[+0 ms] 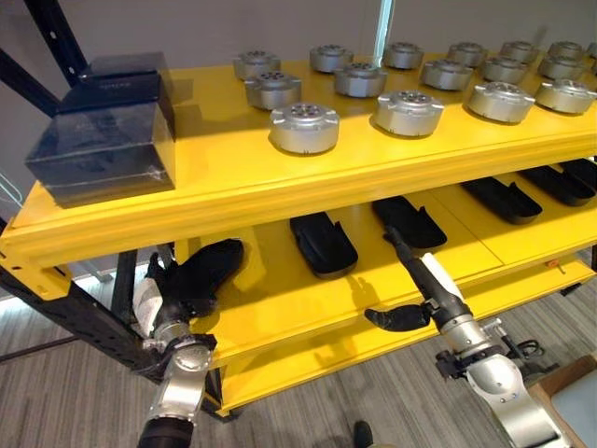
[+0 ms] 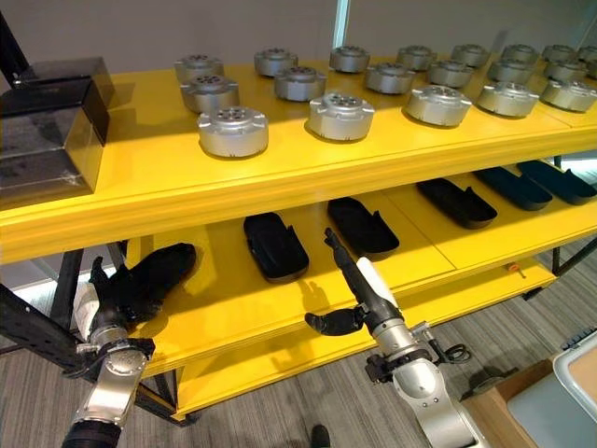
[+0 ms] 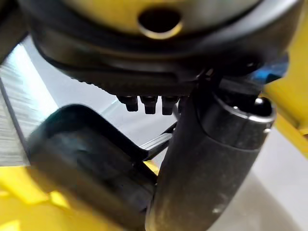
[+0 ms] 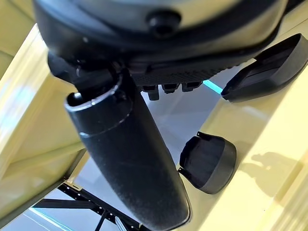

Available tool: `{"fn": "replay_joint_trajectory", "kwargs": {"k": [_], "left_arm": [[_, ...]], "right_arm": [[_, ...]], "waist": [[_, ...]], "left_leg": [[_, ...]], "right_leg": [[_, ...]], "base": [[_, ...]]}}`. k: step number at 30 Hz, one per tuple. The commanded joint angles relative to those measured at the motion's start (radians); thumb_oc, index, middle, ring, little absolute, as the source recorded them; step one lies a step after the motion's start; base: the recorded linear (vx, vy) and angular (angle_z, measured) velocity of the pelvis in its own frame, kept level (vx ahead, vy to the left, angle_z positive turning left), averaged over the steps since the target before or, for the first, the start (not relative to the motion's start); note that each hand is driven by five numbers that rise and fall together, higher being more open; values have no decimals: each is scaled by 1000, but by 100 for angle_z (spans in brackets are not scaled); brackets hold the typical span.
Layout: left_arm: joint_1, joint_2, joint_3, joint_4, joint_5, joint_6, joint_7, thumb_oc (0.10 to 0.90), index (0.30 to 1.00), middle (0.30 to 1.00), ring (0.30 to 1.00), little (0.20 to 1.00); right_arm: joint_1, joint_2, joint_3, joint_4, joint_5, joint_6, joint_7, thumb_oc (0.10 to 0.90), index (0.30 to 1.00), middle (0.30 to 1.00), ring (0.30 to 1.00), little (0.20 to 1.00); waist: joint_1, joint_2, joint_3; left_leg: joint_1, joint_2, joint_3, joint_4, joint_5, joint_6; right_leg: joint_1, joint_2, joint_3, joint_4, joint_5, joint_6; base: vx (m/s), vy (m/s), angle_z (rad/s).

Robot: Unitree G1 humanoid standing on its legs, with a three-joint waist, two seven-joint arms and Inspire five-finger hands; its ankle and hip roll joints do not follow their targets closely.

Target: Move parts from the plastic box to the shelf.

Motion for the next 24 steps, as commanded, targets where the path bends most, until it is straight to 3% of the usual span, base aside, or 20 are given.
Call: {"fn": "replay_joint_trajectory", "kwargs": {"k": [1, 13, 24], "left_arm": [[-183, 144, 53, -78, 79, -99, 66, 900, 1000, 1000, 1000, 1000], [-189, 122, 18, -103, 44, -121, 47, 900, 1000, 1000, 1000, 1000], [-167, 65, -29, -67, -138, -153, 0, 900, 1000, 1000, 1000, 1000]], "right_arm": [[-79, 0, -54, -140, 48, -69, -36, 900, 1000, 1000, 1000, 1000], [-72, 5, -54, -140, 48, -68, -40, 900, 1000, 1000, 1000, 1000], [-55, 8, -57, -147, 51, -60, -51, 900, 1000, 1000, 1000, 1000]], "waist": [[8, -28, -23], [4, -28, -16], [-6, -23, -8]], "left_leg": [[38, -6, -25, 7, -18, 2], [38, -4, -27, 8, -16, 2], [43, 0, -26, 8, -20, 2]], "right_leg": [[87, -67, -70, 41, -85, 62], [89, -65, -71, 43, -85, 59], [96, -59, -67, 38, -89, 58]], "base": [[0, 0, 0], [0, 0, 0], [0, 0, 0]]}}
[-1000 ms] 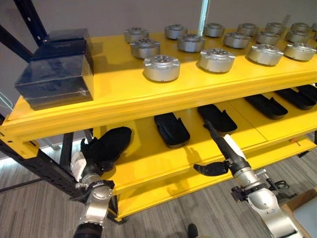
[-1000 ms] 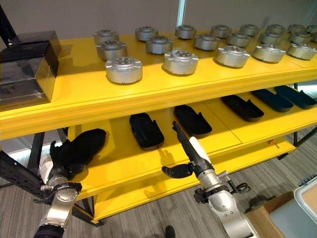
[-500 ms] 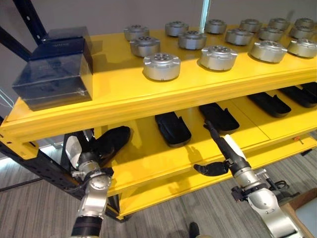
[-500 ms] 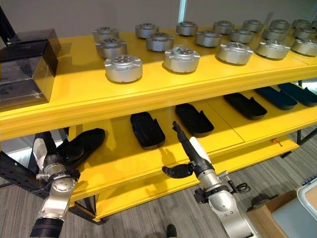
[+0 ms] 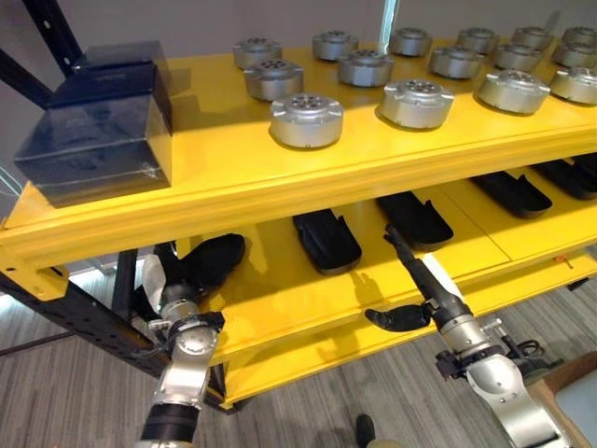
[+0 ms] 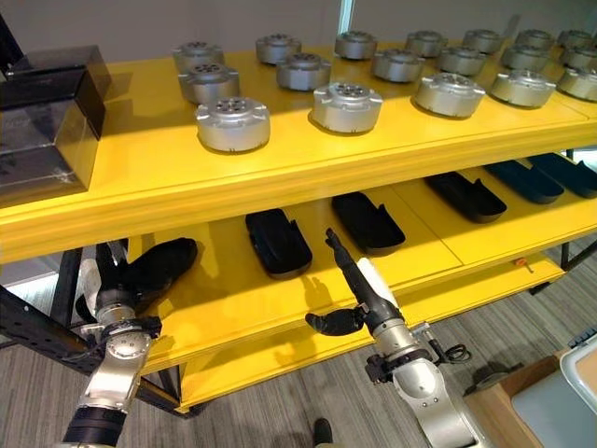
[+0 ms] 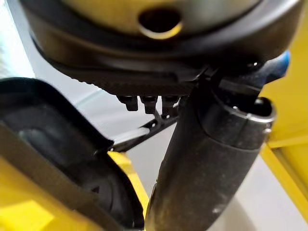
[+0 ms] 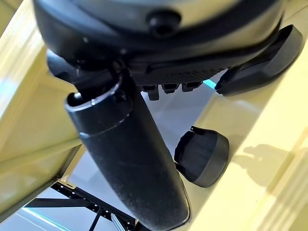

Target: Move parts from the plastic box to the shelf.

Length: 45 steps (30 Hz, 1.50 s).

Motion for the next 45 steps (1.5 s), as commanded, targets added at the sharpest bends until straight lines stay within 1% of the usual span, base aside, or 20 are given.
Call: {"fn": "replay_joint_trajectory", "kwargs": {"k": [1, 2, 3, 8, 9, 10, 11, 13, 21, 26, 32, 34, 36, 38, 41, 45], "left_arm": [[-123, 72, -1, 14, -17, -113, 9, 900, 1000, 1000, 1000, 1000], [-126, 71, -1, 24, -29, -114, 11, 900, 1000, 1000, 1000, 1000], [-126, 71, 1, 39, -40, -111, 9, 900, 1000, 1000, 1000, 1000], [-152, 72, 22, 123, -119, -107, 12, 900, 1000, 1000, 1000, 1000], [-172, 76, 37, 176, -164, -104, 11, 900, 1000, 1000, 1000, 1000], [-173, 77, 37, 177, -165, -105, 11, 900, 1000, 1000, 1000, 1000], [-187, 88, 50, 231, -202, -99, 3, 900, 1000, 1000, 1000, 1000], [-192, 93, 53, 244, -208, -97, 1, 900, 1000, 1000, 1000, 1000], [-236, 147, 85, 419, -270, -83, -25, 900, 1000, 1000, 1000, 1000], [-271, 174, 68, 483, -264, -76, -47, 900, 1000, 1000, 1000, 1000], [-293, 168, 25, 477, -250, -79, -69, 900, 1000, 1000, 1000, 1000], [-292, 159, 3, 464, -228, -82, -89, 900, 1000, 1000, 1000, 1000], [-285, 147, -9, 448, -235, -88, -101, 900, 1000, 1000, 1000, 1000], [-270, 136, -47, 388, -213, -93, -147, 900, 1000, 1000, 1000, 1000], [-254, 131, -59, 350, -205, -96, -162, 900, 1000, 1000, 1000, 1000], [-223, 129, -78, 289, -217, -106, -222, 900, 1000, 1000, 1000, 1000]], "right_arm": [[-55, 7, -57, -145, 50, -71, -49, 900, 1000, 1000, 1000, 1000], [-54, 8, -57, -144, 51, -70, -49, 900, 1000, 1000, 1000, 1000], [-50, 6, -57, -145, 51, -69, -48, 900, 1000, 1000, 1000, 1000], [-38, 5, -62, -146, 53, -66, -46, 900, 1000, 1000, 1000, 1000], [-31, 3, -62, -146, 54, -65, -44, 900, 1000, 1000, 1000, 1000], [-31, 3, -62, -146, 54, -65, -44, 900, 1000, 1000, 1000, 1000], [-26, 1, -60, -145, 55, -60, -38, 900, 1000, 1000, 1000, 1000], [-25, -1, -60, -145, 54, -60, -36, 900, 1000, 1000, 1000, 1000], [-10, -3, -63, -144, 52, -56, -27, 900, 1000, 1000, 1000, 1000], [-7, -7, -61, -148, 57, -57, -22, 900, 1000, 1000, 1000, 1000], [-6, -3, -57, -150, 62, -59, -16, 900, 1000, 1000, 1000, 1000], [-11, -4, -55, -150, 63, -58, -14, 900, 1000, 1000, 1000, 1000], [-10, 1, -58, -151, 70, -57, -12, 900, 1000, 1000, 1000, 1000], [-15, 7, -66, -147, 74, -55, -11, 900, 1000, 1000, 1000, 1000], [-16, 10, -70, -149, 72, -54, -7, 900, 1000, 1000, 1000, 1000], [-17, 20, -79, -149, 77, -46, 2, 900, 1000, 1000, 1000, 1000]], "waist": [[-5, -34, -43], [-5, -35, -42], [-7, -32, -43], [-16, -30, -43], [-20, -27, -43], [-20, -27, -43], [-23, -25, -42], [-24, -25, -42], [-28, -22, -43], [-30, -22, -39], [-29, -24, -35], [-29, -24, -33], [-29, -24, -32], [-31, -22, -26], [-30, -22, -22], [-28, -21, -17]], "left_leg": [[39, 2, -24, 7, -18, -1], [34, 0, -23, 9, -11, 0], [41, 3, -22, 6, -18, -2], [44, 4, -19, 4, -17, -4], [43, 4, -16, 5, -16, -5], [43, 4, -16, 5, -16, -5], [44, 4, -13, 6, -16, -6], [44, 4, -13, 7, -16, -6], [46, 2, -7, 10, -18, -8], [45, 1, -7, 12, -19, -8], [43, -2, -12, 14, -21, -6], [43, -3, -14, 14, -21, -5], [43, -4, -15, 14, -22, -4], [43, -6, -16, 15, -23, -2], [42, -6, -18, 16, -24, -1], [41, -7, -20, 18, -26, 1]], "right_leg": [[89, -63, -65, 38, -85, 53], [84, -65, -64, 39, -79, 51], [91, -63, -63, 36, -85, 53], [89, -61, -59, 35, -84, 54], [88, -59, -58, 36, -85, 54], [88, -59, -58, 36, -85, 54], [87, -59, -57, 36, -84, 55], [87, -59, -56, 36, -85, 55], [84, -60, -55, 43, -88, 57], [83, -61, -53, 47, -89, 58], [87, -64, -58, 48, -91, 59], [89, -65, -58, 47, -91, 59], [89, -66, -58, 47, -92, 58], [89, -67, -58, 48, -93, 58], [89, -68, -58, 50, -93, 57], [90, -69, -58, 51, -92, 56]], "base": [[0, 0, 0], [0, 0, 0], [0, 0, 0], [7, -1, -1], [0, 0, 0], [0, 0, 0], [0, 0, 0], [0, 0, 0], [0, 0, 0], [0, 0, 0], [0, 0, 0], [0, 0, 0], [0, 0, 0], [0, 0, 0], [0, 0, 0], [0, 0, 0]]}}
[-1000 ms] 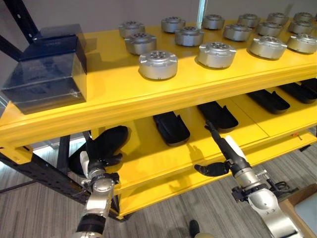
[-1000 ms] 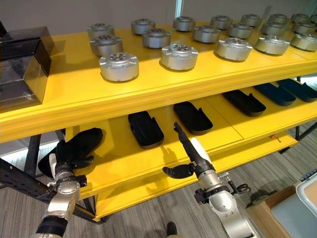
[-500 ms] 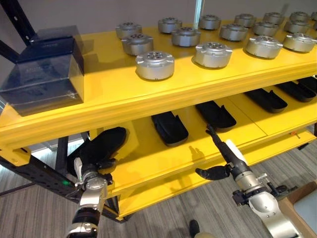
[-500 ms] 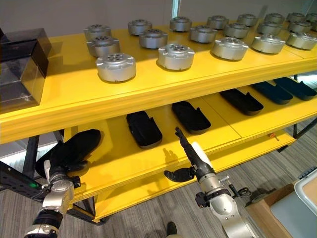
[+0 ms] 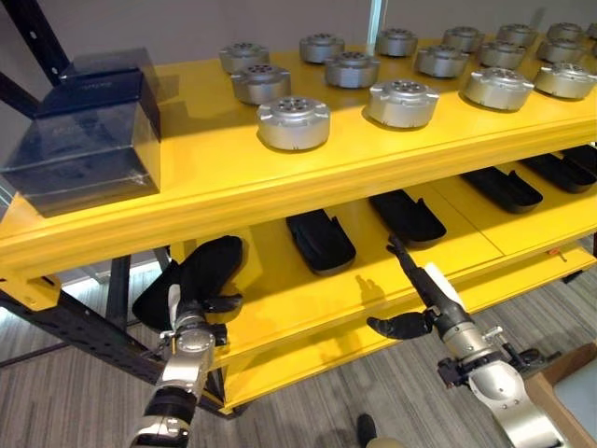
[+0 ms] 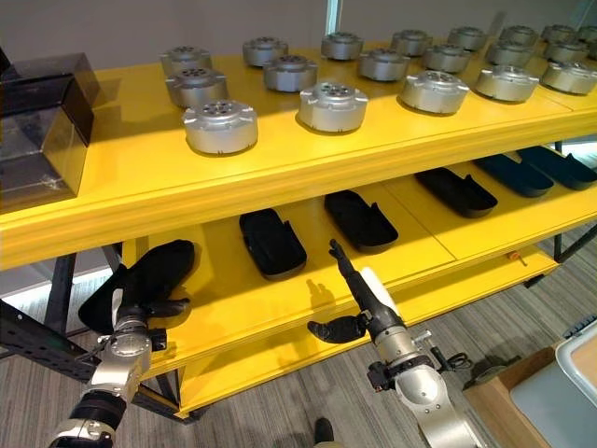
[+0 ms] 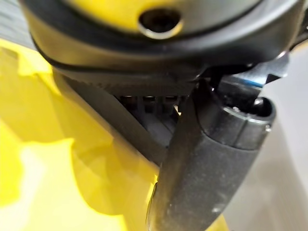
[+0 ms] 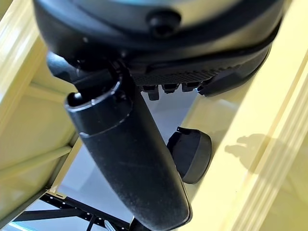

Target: Move parts from the plastic box to the shelf.

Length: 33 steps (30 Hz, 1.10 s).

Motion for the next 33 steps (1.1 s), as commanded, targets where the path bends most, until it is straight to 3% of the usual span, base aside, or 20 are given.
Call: {"fn": "replay_joint_trajectory", "kwargs": {"k": [1, 17, 33], "left_arm": [[-108, 77, -11, -42, 31, -98, -59, 900, 1000, 1000, 1000, 1000], [-97, 48, -27, -89, -183, -111, -138, 900, 1000, 1000, 1000, 1000], [-93, 7, -67, -145, -379, -128, -128, 900, 1000, 1000, 1000, 1000]], "right_arm": [[-57, 20, -79, -147, 38, -71, -11, 900, 1000, 1000, 1000, 1000], [-50, 24, -84, -155, 21, -55, -3, 900, 1000, 1000, 1000, 1000], [-44, 29, -81, -159, 11, -44, -17, 900, 1000, 1000, 1000, 1000]], "waist": [[0, -26, -17], [-3, -23, -11], [-4, -22, -10]], "left_leg": [[26, -5, -23, 19, -27, 10], [22, -7, -29, 24, -28, 13], [17, -11, -35, 26, -27, 17]], "right_leg": [[79, -69, -63, 51, -91, 54], [78, -69, -64, 52, -89, 51], [73, -72, -64, 55, -87, 51]], "base": [[0, 0, 0], [0, 0, 0], [0, 0, 0]]}}
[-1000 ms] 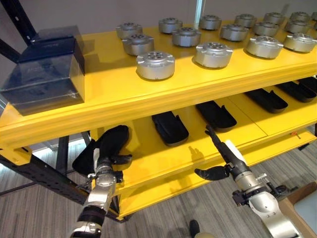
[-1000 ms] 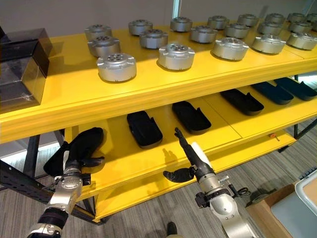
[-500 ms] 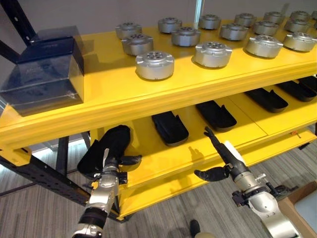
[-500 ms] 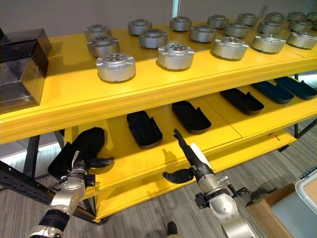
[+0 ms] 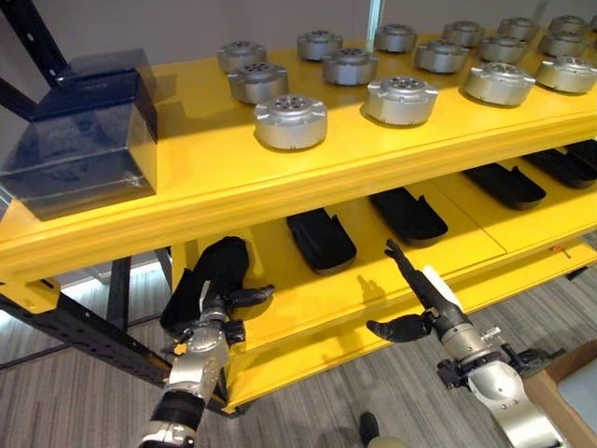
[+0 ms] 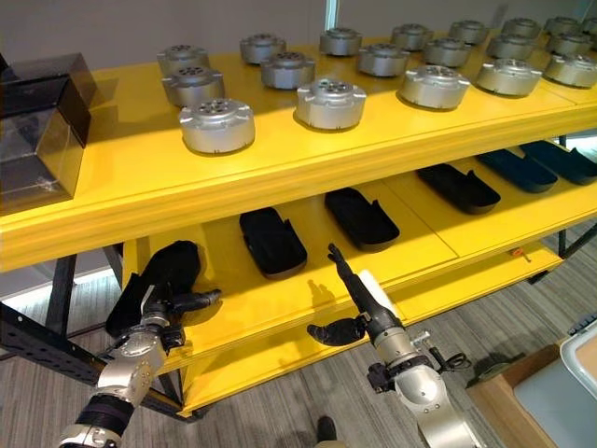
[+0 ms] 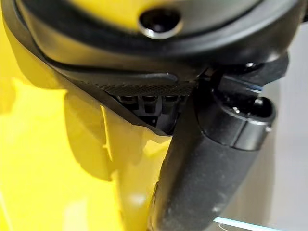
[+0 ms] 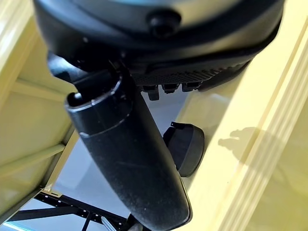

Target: Move parts from the plastic box to the shelf.

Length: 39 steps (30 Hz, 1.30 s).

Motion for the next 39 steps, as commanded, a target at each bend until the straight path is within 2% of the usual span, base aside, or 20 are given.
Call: {"fn": "replay_joint_trajectory", "kwargs": {"k": [1, 13, 22, 28, 39], "left_arm": [[-115, 41, -17, -58, -60, -109, 2, 900, 1000, 1000, 1000, 1000], [-120, 30, -69, -144, -185, -122, 15, 900, 1000, 1000, 1000, 1000], [-127, 27, -81, -156, -198, -122, 20, 900, 1000, 1000, 1000, 1000], [-125, 24, -61, -134, -194, -125, 33, 900, 1000, 1000, 1000, 1000], [-109, -32, 51, 55, -173, -147, 91, 900, 1000, 1000, 1000, 1000]], "right_arm": [[-45, 23, -80, -160, 12, -75, -36, 900, 1000, 1000, 1000, 1000], [-52, 21, -75, -163, 8, -64, -46, 900, 1000, 1000, 1000, 1000], [-58, 15, -68, -161, 2, -60, -46, 900, 1000, 1000, 1000, 1000], [-54, 17, -68, -160, 2, -60, -46, 900, 1000, 1000, 1000, 1000], [-38, 12, -66, -152, -1, -80, -65, 900, 1000, 1000, 1000, 1000]], "waist": [[-5, -42, -21], [-3, -45, -20], [0, -47, -21], [2, -48, -23], [4, -57, -21]], "left_leg": [[18, -10, -34, 27, -26, 16], [14, -9, -41, 29, -25, 18], [12, -9, -42, 33, -26, 19], [12, -11, -42, 33, -26, 19], [9, -9, -40, 39, -27, 15]], "right_leg": [[74, -70, -63, 56, -86, 51], [77, -70, -68, 55, -87, 49], [77, -70, -70, 56, -86, 47], [79, -69, -70, 53, -87, 47], [80, -66, -71, 54, -89, 44]], "base": [[0, 0, 0], [0, 0, 0], [0, 0, 0], [0, 0, 0], [0, 0, 0]]}}
